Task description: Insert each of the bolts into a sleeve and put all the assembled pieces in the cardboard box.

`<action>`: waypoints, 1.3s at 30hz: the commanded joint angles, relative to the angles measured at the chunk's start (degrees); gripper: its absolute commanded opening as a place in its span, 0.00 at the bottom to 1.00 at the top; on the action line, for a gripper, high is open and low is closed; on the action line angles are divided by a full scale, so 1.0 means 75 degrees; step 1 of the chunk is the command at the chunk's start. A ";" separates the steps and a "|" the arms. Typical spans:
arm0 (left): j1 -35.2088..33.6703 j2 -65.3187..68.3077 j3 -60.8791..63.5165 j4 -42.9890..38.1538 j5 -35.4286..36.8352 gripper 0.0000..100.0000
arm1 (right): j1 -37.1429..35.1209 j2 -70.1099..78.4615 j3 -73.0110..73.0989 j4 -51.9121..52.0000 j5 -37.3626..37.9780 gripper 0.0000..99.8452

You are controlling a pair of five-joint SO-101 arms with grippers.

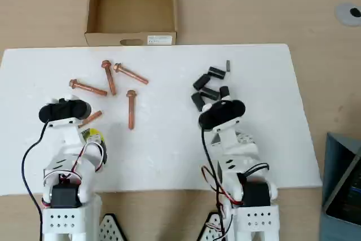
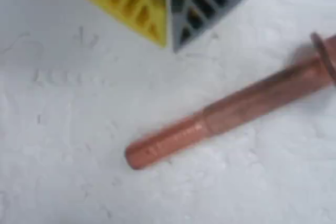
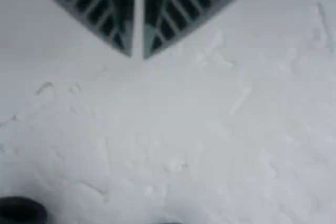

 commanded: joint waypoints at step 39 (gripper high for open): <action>-0.0949 0.9266 -0.8580 0.2743 -0.2063 0.00 | 0.0205 1.1681 -1.1856 0.4032 -0.0727 0.01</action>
